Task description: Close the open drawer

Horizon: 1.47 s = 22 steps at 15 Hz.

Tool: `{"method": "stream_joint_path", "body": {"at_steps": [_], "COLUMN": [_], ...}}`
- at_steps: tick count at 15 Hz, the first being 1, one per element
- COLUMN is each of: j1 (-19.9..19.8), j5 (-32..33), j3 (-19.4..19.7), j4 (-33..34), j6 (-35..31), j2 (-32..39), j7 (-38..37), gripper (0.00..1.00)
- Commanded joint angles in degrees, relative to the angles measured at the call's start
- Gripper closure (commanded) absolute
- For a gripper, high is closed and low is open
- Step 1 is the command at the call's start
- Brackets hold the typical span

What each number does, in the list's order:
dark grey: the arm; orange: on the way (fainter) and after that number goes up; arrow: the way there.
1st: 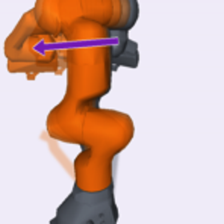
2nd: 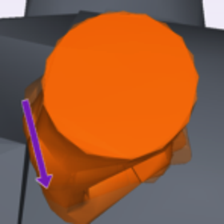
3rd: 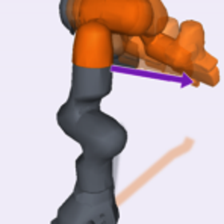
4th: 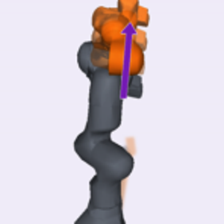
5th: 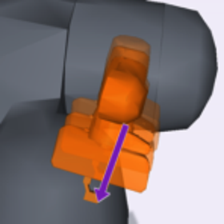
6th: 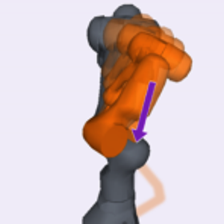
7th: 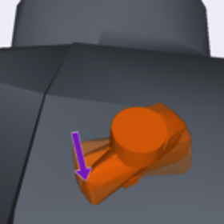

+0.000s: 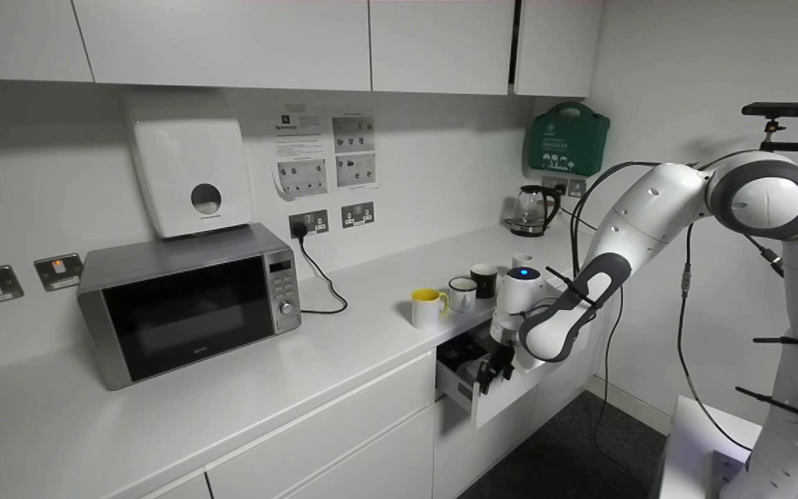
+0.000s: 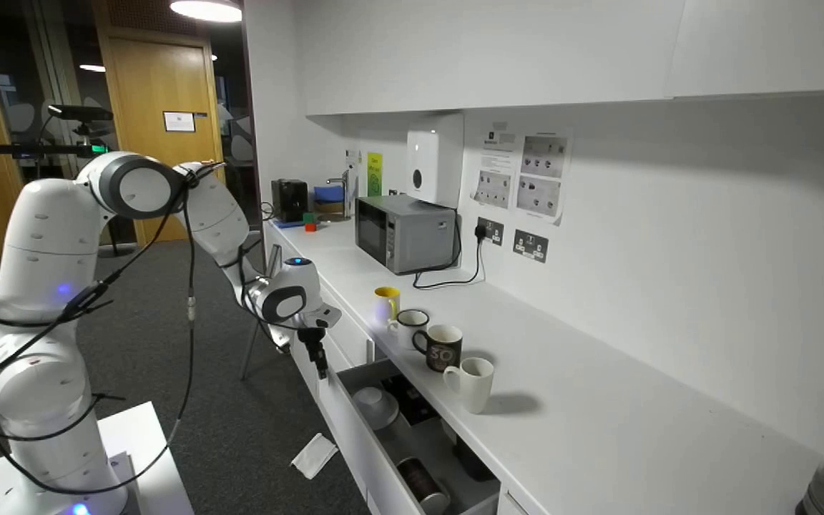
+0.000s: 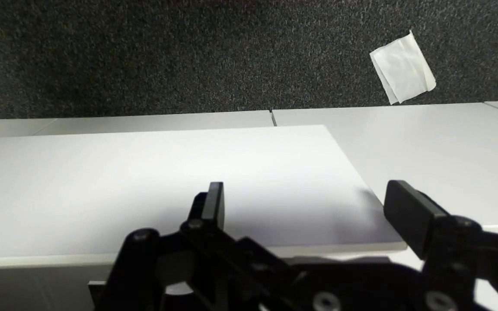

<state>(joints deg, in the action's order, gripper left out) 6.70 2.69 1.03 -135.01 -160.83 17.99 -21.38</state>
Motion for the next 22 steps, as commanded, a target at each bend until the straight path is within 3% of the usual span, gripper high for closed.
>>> {"method": "stream_joint_path", "body": {"at_steps": [1,22], "j1": [0.75,1.67], "j5": [0.69,2.38], "j3": [1.49,3.99], "j4": [3.04,11.98], "j6": [-0.96,-0.75], "j2": [3.30,7.89], "j7": [1.66,4.12], "gripper": [0.00,0.00]}}
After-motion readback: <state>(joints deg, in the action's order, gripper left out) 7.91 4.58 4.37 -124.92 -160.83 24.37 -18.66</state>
